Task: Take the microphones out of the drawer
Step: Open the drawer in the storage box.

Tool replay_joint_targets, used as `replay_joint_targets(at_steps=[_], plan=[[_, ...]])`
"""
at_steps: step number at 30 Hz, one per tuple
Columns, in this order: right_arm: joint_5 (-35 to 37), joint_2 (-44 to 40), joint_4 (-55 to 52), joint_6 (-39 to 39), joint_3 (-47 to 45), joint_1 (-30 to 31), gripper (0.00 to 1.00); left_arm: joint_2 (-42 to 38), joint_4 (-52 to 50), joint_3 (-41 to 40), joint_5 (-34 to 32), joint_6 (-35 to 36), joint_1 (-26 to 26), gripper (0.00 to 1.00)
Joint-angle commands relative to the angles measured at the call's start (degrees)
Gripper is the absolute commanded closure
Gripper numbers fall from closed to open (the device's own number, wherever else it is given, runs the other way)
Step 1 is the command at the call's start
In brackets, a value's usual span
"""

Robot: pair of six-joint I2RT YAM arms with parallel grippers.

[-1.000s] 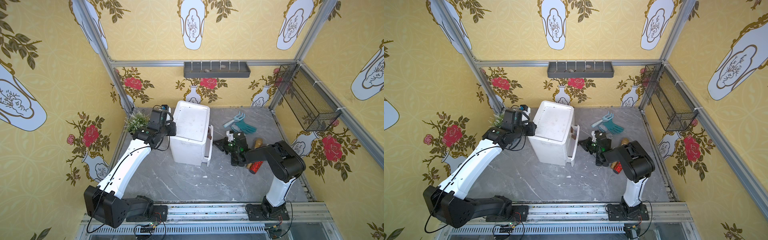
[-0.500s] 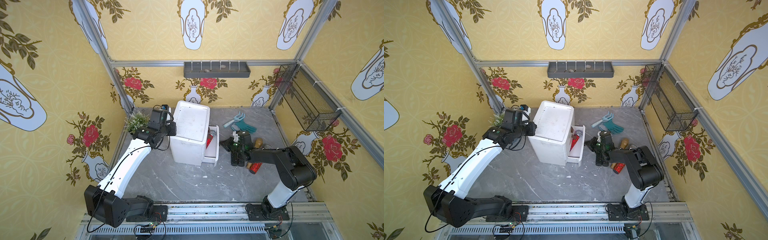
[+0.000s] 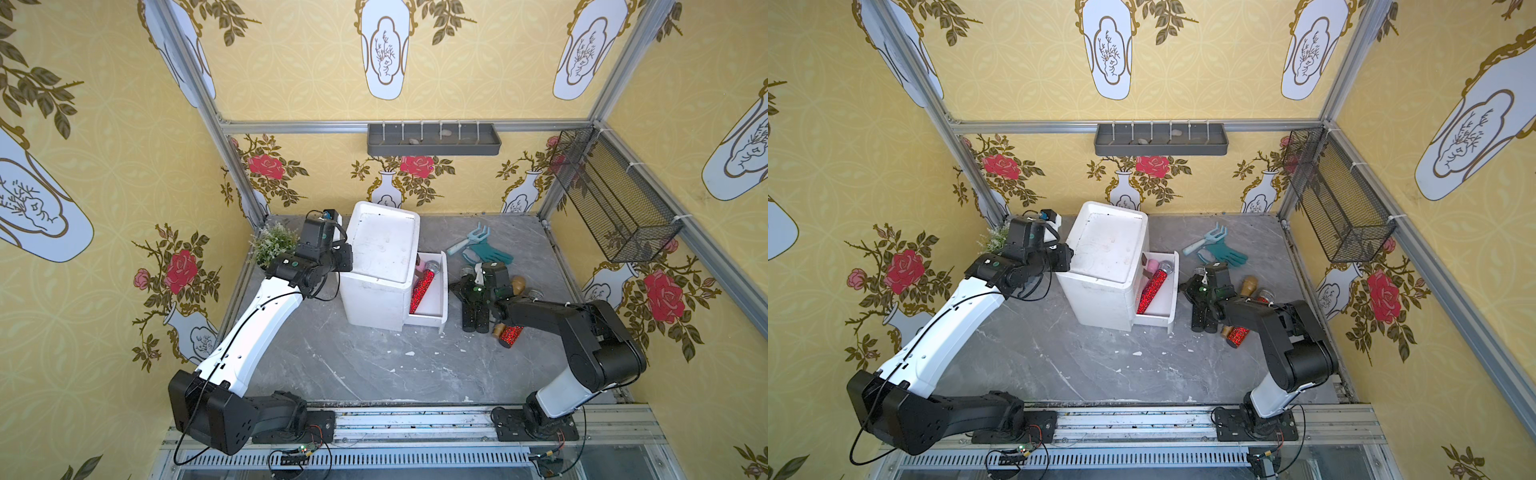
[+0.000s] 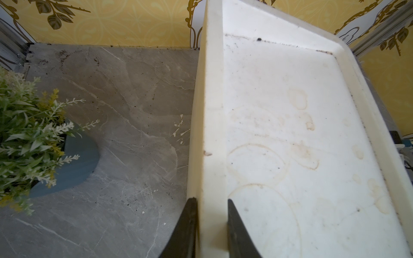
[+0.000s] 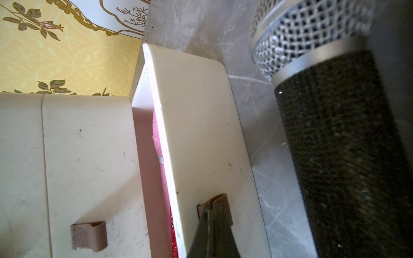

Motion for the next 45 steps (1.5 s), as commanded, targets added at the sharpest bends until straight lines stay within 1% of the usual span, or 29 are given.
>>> replay_joint_targets(at_steps=[1,16,19,20,21,26,28,29,33,41,45], plan=[[7.27,-0.65,-10.06,-1.48,-0.31,-0.62,1.0,0.68,-3.84,-1.2,4.66,-0.84,-0.3,1.0],[10.06,-2.82,-14.69,-2.03,0.0,-1.72,1.0,0.52,-3.77,-1.46,4.77,-1.1,-0.3,1.0],[9.28,-2.23,-14.89,-1.87,0.48,-1.81,1.0,0.44,-3.64,-1.44,4.77,-1.1,-0.3,1.0],[8.81,-1.9,-14.97,-1.88,0.79,-1.81,0.96,0.46,-3.69,-1.41,4.73,-1.11,-0.28,1.0],[8.76,-1.79,-15.36,-1.93,1.14,-1.74,0.91,0.44,-3.69,-1.38,4.72,-1.18,-0.26,1.0],[10.38,-2.96,-18.79,-2.51,3.29,-1.21,0.55,0.5,-3.48,-1.33,4.86,-1.17,-0.3,1.0],[11.5,-4.22,-21.27,-2.92,4.57,-1.16,0.46,0.42,-3.49,-1.37,4.71,-1.1,-0.3,1.0],[11.95,-4.84,-22.3,-3.13,5.08,-1.11,0.44,0.41,-3.41,-1.41,4.68,-1.14,-0.24,1.0],[12.72,-7.29,-25.47,-4.22,7.34,-0.77,0.41,0.15,-2.98,-1.85,4.97,-1.08,-0.3,1.0],[12.73,-8.73,-29.07,-5.77,12.53,0.64,0.43,-0.32,-2.58,-2.1,5.08,-0.76,-0.3,1.0],[14.28,-8.55,-32.23,-6.48,16.09,2.71,0.44,-0.55,-2.44,-2.43,4.95,-0.66,-0.3,1.0]])
